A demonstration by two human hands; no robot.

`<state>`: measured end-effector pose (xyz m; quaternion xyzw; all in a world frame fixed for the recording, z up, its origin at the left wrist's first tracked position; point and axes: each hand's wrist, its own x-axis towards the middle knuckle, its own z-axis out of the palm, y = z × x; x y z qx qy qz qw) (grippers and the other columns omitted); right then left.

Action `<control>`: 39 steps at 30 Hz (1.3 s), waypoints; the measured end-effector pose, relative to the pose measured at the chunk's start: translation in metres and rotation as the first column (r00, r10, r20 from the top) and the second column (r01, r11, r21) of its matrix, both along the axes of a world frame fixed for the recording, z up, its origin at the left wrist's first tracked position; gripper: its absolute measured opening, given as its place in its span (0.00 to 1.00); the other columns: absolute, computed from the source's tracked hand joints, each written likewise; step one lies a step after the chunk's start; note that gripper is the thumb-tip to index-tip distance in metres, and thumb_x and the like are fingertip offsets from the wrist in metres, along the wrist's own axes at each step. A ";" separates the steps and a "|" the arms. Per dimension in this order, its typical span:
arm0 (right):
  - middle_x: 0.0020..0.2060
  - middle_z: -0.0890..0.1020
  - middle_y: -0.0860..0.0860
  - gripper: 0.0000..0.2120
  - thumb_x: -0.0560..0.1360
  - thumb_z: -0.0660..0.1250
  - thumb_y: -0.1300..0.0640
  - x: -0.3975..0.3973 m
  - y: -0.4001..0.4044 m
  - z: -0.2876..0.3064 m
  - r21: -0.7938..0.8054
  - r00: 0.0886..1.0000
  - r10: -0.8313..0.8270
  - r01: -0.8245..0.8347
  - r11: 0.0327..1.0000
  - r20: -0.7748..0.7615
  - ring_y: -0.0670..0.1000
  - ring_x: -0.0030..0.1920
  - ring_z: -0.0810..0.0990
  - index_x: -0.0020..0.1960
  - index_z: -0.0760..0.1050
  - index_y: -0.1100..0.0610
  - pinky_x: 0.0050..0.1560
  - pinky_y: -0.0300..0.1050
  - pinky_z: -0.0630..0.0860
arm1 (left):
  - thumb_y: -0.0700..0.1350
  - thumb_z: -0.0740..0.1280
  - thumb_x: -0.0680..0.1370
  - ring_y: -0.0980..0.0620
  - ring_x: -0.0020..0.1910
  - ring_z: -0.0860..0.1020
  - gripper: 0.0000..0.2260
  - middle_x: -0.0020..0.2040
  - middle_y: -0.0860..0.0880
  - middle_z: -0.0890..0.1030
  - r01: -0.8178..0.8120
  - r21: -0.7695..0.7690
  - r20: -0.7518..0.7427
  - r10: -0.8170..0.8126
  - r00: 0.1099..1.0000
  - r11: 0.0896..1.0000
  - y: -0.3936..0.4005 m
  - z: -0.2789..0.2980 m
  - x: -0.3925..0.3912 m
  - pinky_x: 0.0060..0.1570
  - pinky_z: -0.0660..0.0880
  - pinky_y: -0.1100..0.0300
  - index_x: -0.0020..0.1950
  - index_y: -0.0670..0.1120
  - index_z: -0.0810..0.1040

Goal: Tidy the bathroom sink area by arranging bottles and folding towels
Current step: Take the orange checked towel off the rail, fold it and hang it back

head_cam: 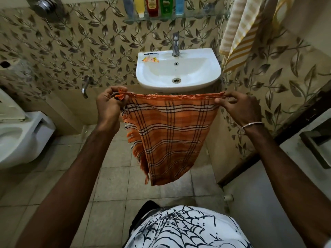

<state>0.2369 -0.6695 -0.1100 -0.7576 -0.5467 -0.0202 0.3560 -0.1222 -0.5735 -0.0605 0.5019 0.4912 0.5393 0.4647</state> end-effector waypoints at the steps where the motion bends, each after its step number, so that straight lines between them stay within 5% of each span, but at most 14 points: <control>1: 0.46 0.88 0.52 0.16 0.72 0.72 0.40 0.002 0.000 0.000 0.036 0.999 0.036 -0.035 0.999 -0.016 0.51 0.47 0.86 0.52 0.84 0.51 0.45 0.46 0.82 | 0.25 0.64 0.74 0.52 0.49 0.80 0.16 0.51 0.46 0.81 -0.014 -0.015 0.018 0.014 1.000 1.000 0.002 0.000 -0.001 0.42 0.80 0.64 0.46 0.47 0.79; 5: 0.41 0.86 0.52 0.10 0.69 0.78 0.53 0.001 0.002 0.002 0.201 0.944 0.195 -0.143 0.969 -0.266 0.44 0.42 0.85 0.47 0.84 0.56 0.48 0.45 0.84 | 0.26 0.63 0.75 0.55 0.46 0.82 0.16 0.50 0.46 0.82 -0.032 -0.123 0.096 0.044 0.994 0.992 0.006 0.000 -0.002 0.38 0.80 0.65 0.45 0.48 0.79; 9: 0.46 0.85 0.58 0.18 0.69 0.78 0.63 -0.003 0.002 0.015 0.284 0.806 0.390 -0.285 0.915 -0.446 0.47 0.47 0.85 0.57 0.82 0.58 0.52 0.43 0.83 | 0.26 0.63 0.75 0.61 0.38 0.79 0.16 0.44 0.53 0.81 -0.094 -0.162 0.067 0.106 0.992 0.982 0.013 0.001 -0.006 0.30 0.74 0.72 0.45 0.48 0.79; 11: 0.48 0.85 0.57 0.22 0.69 0.77 0.64 -0.004 0.002 0.022 0.236 0.814 0.412 -0.341 0.910 -0.410 0.45 0.49 0.84 0.62 0.80 0.57 0.52 0.40 0.82 | 0.27 0.63 0.76 0.61 0.39 0.77 0.15 0.45 0.53 0.80 -0.111 -0.146 0.006 0.113 0.994 0.983 0.015 0.000 -0.007 0.28 0.71 0.73 0.48 0.48 0.79; 18: 0.44 0.84 0.52 0.05 0.73 0.73 0.65 -0.009 0.002 0.044 -0.018 0.809 0.416 -0.465 0.885 -0.414 0.49 0.47 0.85 0.47 0.79 0.59 0.47 0.44 0.83 | 0.31 0.64 0.78 0.55 0.29 0.75 0.13 0.41 0.49 0.80 -0.089 -0.177 -0.009 0.089 0.996 0.980 0.022 -0.006 -0.008 0.28 0.73 0.62 0.55 0.48 0.80; 23: 0.43 0.84 0.55 0.07 0.70 0.72 0.70 -0.004 -0.009 0.061 -0.182 0.489 0.454 -0.803 0.567 -0.745 0.54 0.45 0.84 0.47 0.79 0.63 0.41 0.43 0.82 | 0.33 0.64 0.79 0.56 0.28 0.80 0.13 0.41 0.47 0.82 -0.050 -0.181 -0.035 0.044 0.998 0.982 0.029 -0.004 -0.009 0.30 0.78 0.61 0.56 0.49 0.79; 25: 0.43 0.83 0.54 0.08 0.71 0.71 0.71 -0.007 -0.002 0.056 -0.172 0.596 0.414 -0.688 0.705 -0.689 0.55 0.48 0.84 0.45 0.79 0.59 0.40 0.42 0.82 | 0.33 0.64 0.79 0.55 0.27 0.81 0.12 0.41 0.46 0.83 -0.026 -0.187 -0.032 0.020 0.999 0.982 0.030 -0.002 -0.007 0.30 0.79 0.60 0.56 0.48 0.78; 28: 0.41 0.81 0.49 0.14 0.73 0.68 0.72 -0.022 0.012 0.048 -0.057 0.908 0.275 -0.307 0.950 -0.315 0.56 0.49 0.84 0.41 0.78 0.54 0.44 0.47 0.83 | 0.32 0.63 0.79 0.54 0.27 0.81 0.12 0.41 0.44 0.83 0.002 -0.197 -0.019 -0.006 1.000 0.980 0.032 -0.003 -0.001 0.30 0.80 0.59 0.54 0.48 0.78; 30: 0.41 0.83 0.51 0.16 0.74 0.65 0.74 -0.024 0.012 0.055 -0.224 0.840 0.414 -0.504 0.834 -0.349 0.56 0.49 0.84 0.40 0.80 0.53 0.47 0.48 0.83 | 0.32 0.62 0.80 0.53 0.27 0.82 0.12 0.42 0.42 0.82 0.001 -0.207 -0.010 -0.004 1.000 0.978 0.036 -0.005 0.002 0.28 0.79 0.60 0.52 0.48 0.78; 32: 0.44 0.84 0.56 0.13 0.74 0.64 0.75 -0.021 0.004 0.066 -0.357 0.565 0.515 -0.818 0.451 -0.645 0.57 0.49 0.84 0.43 0.82 0.60 0.47 0.48 0.83 | 0.32 0.62 0.79 0.54 0.28 0.82 0.12 0.44 0.42 0.83 -0.011 -0.214 -0.007 0.009 1.000 0.977 0.039 -0.006 0.003 0.27 0.79 0.61 0.52 0.49 0.78; 33: 0.45 0.84 0.57 0.11 0.74 0.64 0.75 -0.020 0.001 0.069 -0.344 0.490 0.497 -0.868 0.360 -0.716 0.57 0.48 0.84 0.44 0.82 0.63 0.47 0.48 0.83 | 0.32 0.62 0.79 0.54 0.28 0.82 0.12 0.44 0.43 0.83 -0.019 -0.210 -0.011 0.017 1.000 0.978 0.040 -0.006 0.002 0.27 0.79 0.61 0.52 0.48 0.78; 34: 0.45 0.84 0.56 0.12 0.74 0.64 0.74 -0.019 0.002 0.068 -0.362 0.533 0.499 -0.841 0.402 -0.683 0.56 0.48 0.84 0.44 0.82 0.61 0.47 0.48 0.83 | 0.32 0.62 0.79 0.55 0.28 0.81 0.12 0.44 0.44 0.84 -0.029 -0.202 -0.016 0.027 1.000 0.979 0.042 -0.005 0.002 0.27 0.79 0.61 0.53 0.48 0.78; 37: 0.40 0.82 0.46 0.17 0.75 0.66 0.71 -0.022 0.012 0.062 -0.266 0.921 0.346 -0.384 0.884 -0.180 0.46 0.44 0.82 0.39 0.81 0.49 0.48 0.46 0.82 | 0.31 0.62 0.79 0.54 0.27 0.81 0.12 0.40 0.44 0.82 -0.041 -0.174 -0.001 0.041 0.999 0.984 0.044 -0.003 0.001 0.28 0.79 0.61 0.53 0.47 0.78; 39: 0.39 0.80 0.42 0.15 0.75 0.69 0.67 -0.027 0.014 0.063 -0.217 0.943 0.317 -0.332 0.918 -0.103 0.40 0.42 0.78 0.39 0.81 0.48 0.48 0.44 0.81 | 0.31 0.62 0.79 0.53 0.28 0.82 0.12 0.40 0.44 0.82 -0.039 -0.172 -0.003 0.039 0.999 0.984 0.045 -0.002 0.001 0.28 0.79 0.60 0.54 0.46 0.78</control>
